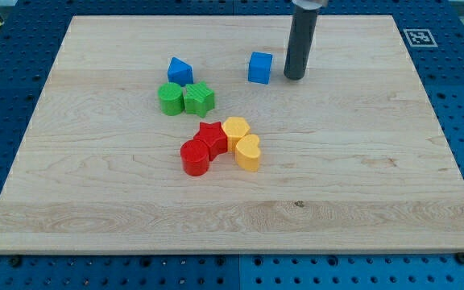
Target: Push blue cube close to blue triangle
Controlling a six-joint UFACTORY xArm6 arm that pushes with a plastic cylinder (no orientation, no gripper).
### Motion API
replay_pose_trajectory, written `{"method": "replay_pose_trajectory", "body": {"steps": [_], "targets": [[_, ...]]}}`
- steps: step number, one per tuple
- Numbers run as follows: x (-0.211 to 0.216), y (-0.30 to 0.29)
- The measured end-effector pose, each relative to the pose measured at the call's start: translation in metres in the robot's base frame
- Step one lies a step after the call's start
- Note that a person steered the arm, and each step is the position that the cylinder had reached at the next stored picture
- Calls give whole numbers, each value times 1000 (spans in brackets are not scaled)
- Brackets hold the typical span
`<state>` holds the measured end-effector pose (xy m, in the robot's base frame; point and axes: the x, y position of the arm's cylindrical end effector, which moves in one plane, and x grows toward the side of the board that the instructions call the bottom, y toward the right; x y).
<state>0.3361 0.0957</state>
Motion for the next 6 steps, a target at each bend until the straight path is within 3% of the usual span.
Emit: {"method": "replay_pose_trajectory", "body": {"steps": [2,6], "targets": [[-3,-9],[-3,-100]]}}
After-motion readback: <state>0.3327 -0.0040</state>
